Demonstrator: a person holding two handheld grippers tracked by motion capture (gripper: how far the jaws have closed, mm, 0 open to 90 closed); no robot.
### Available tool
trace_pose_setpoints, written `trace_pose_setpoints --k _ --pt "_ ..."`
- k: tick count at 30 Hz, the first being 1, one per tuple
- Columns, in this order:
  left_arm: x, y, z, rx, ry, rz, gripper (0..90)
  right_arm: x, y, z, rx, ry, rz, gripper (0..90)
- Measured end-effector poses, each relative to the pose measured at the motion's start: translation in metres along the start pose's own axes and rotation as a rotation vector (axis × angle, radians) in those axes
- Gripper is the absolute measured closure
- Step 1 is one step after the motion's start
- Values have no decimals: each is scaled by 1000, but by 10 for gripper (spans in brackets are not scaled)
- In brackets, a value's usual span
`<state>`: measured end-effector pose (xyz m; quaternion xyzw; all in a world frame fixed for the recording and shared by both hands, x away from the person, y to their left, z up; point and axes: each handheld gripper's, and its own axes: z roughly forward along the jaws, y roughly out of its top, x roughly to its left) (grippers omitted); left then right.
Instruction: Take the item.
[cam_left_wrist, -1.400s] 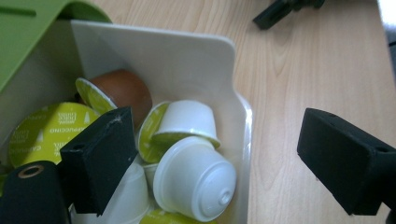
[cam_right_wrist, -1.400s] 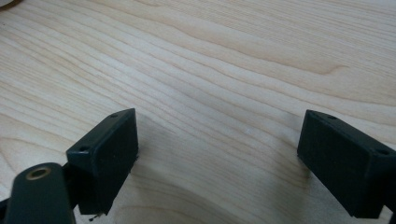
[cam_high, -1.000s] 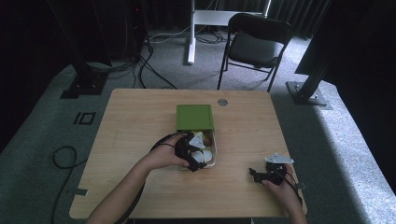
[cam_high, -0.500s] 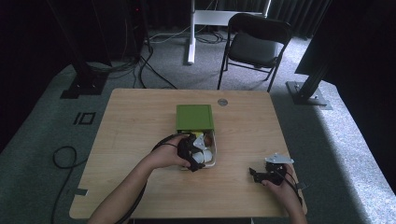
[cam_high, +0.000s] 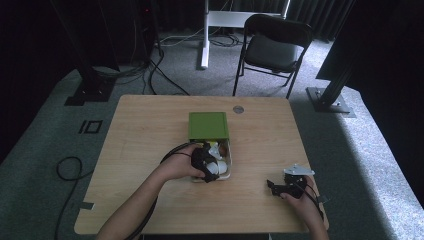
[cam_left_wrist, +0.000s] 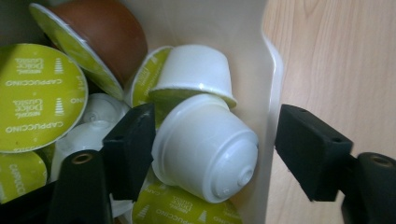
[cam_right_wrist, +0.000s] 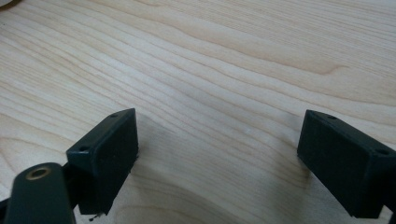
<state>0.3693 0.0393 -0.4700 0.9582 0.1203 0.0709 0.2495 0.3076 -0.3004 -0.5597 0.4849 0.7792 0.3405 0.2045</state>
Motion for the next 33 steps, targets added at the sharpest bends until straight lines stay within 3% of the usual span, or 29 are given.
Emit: trace_pose_setpoints --k 1,2,9,12,13,14,15,17,26,28,29,31,32,33 --pt "1 0 -1 3 3 -7 419 0 0 0 0 0 -1 122" --pt "1 0 -1 -4 -2 -23 420 0 0 0 0 0 -1 122" --pt "-1 -2 -1 -12 -1 -1 432 0 0 0 0 0 -1 122" --pt "-3 -1 -5 -41 7 -10 477 0 0 0 1 0 -1 122" --pt "-1 -1 -9 -71 4 -51 512 0 0 0 1 0 -1 122" --pt "-1 -1 -9 -71 4 -51 558 0 0 0 -1 -1 -4 122" --pt "2 -2 -13 -94 -5 -77 613 0 0 0 0 0 -3 122" --pt "3 -4 -15 -87 -12 -89 646 0 0 0 0 0 -5 122" --pt "2 -5 -16 -56 -25 -101 615 0 0 0 0 0 -4 122" --pt "2 -5 -16 -35 -30 -97 545 0 0 0 0 -1 -4 122" --pt "1 -6 -16 -37 -30 -90 545 0 0 0 0 0 -4 122" --pt "0 -6 -16 -35 -47 -76 462 0 0 0 -1 -1 -4 122" --pt "-1 -7 -15 -34 -55 -60 462 0 0 0 1 0 -1 122" --pt "-2 -7 -13 -29 -51 -32 407 0 0 0 1 0 -1 122"
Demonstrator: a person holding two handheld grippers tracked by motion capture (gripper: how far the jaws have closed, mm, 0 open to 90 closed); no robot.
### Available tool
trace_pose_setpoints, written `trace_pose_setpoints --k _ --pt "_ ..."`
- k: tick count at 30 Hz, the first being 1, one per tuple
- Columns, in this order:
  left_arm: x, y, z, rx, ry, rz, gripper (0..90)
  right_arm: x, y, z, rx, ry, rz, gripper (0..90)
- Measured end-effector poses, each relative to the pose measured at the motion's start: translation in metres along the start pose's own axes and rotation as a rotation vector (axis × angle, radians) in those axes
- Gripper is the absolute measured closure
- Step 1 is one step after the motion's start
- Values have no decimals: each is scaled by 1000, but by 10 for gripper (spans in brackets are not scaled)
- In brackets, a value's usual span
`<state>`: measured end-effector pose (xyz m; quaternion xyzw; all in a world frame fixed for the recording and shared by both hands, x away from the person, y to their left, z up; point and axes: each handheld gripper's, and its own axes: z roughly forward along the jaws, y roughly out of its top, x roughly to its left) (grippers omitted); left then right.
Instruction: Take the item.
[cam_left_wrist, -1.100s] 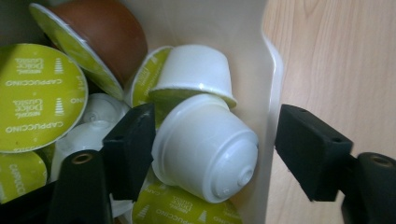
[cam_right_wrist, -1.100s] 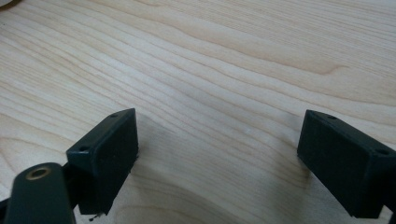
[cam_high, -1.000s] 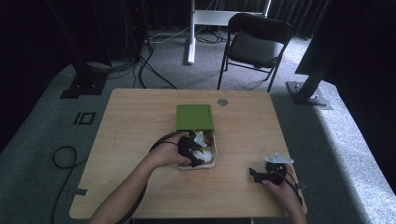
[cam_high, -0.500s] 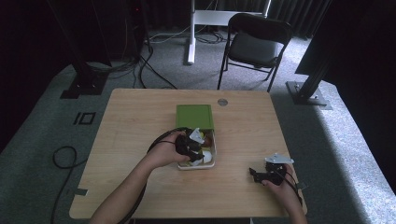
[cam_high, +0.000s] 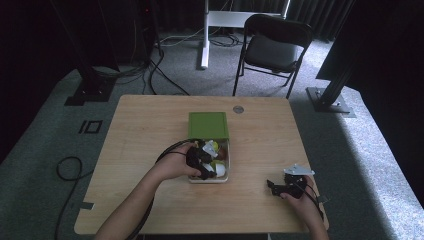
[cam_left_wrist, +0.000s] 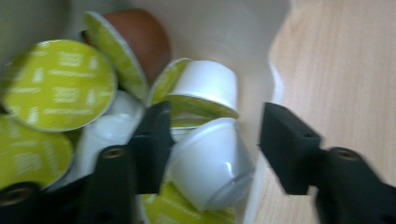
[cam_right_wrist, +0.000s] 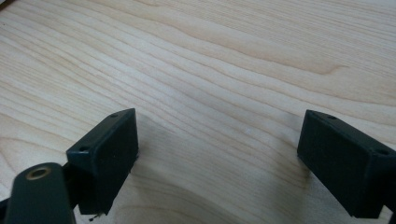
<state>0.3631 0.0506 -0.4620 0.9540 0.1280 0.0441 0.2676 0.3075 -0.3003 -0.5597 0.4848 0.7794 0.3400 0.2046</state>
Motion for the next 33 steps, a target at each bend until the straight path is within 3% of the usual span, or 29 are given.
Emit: trace_pose_setpoints --k 2,5,8,10,16,17,18,24,33 --pt "-1 -1 3 18 5 48 371 0 0 0 0 0 1 122" --pt "-1 -2 9 45 10 72 359 0 0 0 0 0 0 122" --pt "0 -3 12 48 -13 52 298 0 0 0 0 0 -1 122" --pt "-1 -4 16 60 -12 74 281 0 0 0 0 0 0 122" --pt "0 -4 14 55 -28 42 302 0 0 0 0 0 0 122" --pt "0 -4 12 51 -53 19 359 0 0 0 0 0 -1 122" --pt "0 -4 11 41 -52 19 413 0 0 0 0 0 -1 121" --pt "0 -5 12 43 -48 10 415 0 0 0 0 0 0 122" --pt "0 -6 5 -11 -42 -27 416 0 0 0 1 0 1 121"
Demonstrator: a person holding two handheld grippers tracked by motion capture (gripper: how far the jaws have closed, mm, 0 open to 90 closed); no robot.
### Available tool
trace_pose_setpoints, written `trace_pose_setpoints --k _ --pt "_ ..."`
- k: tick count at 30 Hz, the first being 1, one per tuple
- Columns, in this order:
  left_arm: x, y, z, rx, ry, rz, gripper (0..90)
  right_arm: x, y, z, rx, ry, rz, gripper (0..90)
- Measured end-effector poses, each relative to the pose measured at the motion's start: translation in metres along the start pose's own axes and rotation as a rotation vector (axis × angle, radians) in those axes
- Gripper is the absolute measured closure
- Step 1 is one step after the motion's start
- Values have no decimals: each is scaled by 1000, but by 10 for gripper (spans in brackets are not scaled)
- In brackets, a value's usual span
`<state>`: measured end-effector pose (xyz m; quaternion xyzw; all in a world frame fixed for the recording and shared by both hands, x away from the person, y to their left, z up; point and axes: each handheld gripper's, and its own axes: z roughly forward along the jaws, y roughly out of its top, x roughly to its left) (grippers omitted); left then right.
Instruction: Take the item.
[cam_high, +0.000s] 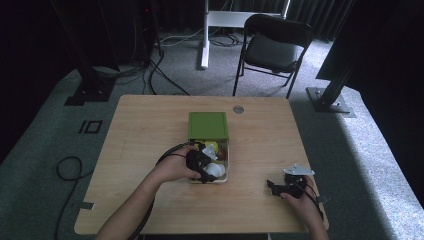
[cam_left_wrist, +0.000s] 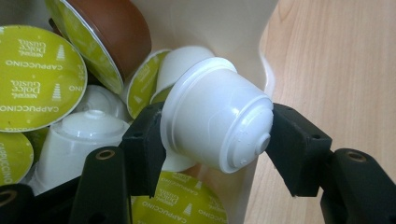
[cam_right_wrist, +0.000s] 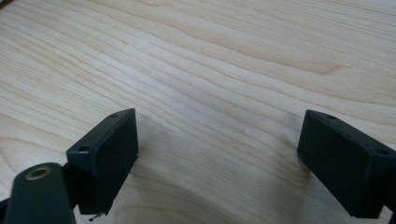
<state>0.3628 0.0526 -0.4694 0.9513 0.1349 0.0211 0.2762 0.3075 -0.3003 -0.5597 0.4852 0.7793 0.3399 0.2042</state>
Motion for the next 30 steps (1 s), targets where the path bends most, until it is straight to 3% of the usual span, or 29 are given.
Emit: trace_pose_setpoints --k 3,7,18,20,21,30 --pt "-1 0 -1 -2 -1 5 416 0 0 0 0 0 -1 121" --pt "-2 1 -12 -30 36 15 416 0 0 0 0 0 0 121" --pt "-1 -3 -46 -113 73 -32 416 0 0 0 0 0 -3 121" --pt "-1 -3 -46 -113 73 -32 416 0 0 0 0 0 -3 121" --pt "-1 -4 -55 -130 87 -40 416 0 0 0 0 0 -3 121" --pt "5 -13 -88 -217 152 -92 416 0 0 0 -1 0 -3 121"
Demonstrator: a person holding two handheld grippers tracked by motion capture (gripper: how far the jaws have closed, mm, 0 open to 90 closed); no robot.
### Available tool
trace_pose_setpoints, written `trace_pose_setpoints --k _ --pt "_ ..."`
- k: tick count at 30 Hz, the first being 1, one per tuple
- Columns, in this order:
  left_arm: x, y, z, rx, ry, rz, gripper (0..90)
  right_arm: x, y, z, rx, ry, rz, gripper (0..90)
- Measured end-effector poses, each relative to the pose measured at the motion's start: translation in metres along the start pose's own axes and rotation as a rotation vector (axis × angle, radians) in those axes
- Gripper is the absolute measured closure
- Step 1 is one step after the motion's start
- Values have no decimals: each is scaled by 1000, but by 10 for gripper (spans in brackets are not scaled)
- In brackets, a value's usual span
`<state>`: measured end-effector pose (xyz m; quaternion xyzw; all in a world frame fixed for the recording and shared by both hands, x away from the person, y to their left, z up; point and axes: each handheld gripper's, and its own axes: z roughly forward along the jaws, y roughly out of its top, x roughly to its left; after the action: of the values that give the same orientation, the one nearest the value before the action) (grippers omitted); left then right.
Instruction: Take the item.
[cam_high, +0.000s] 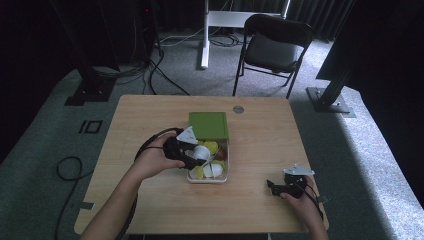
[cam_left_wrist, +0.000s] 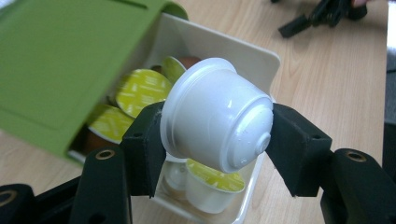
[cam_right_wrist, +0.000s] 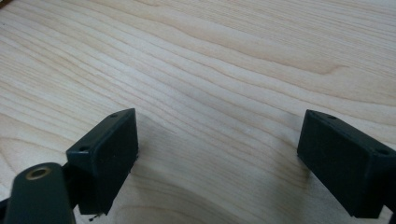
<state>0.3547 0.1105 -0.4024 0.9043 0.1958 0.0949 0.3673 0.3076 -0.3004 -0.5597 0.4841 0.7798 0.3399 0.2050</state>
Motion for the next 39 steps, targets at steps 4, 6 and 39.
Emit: trace_pose_setpoints --k 4,6,39 --pt "8 -3 -17 -61 60 -44 416 0 0 0 -1 0 0 121" --pt "13 -6 -24 -85 95 -69 416 0 0 0 -1 0 -1 121" --pt "82 -126 -21 -240 539 -525 417 0 0 0 1 0 -1 121"
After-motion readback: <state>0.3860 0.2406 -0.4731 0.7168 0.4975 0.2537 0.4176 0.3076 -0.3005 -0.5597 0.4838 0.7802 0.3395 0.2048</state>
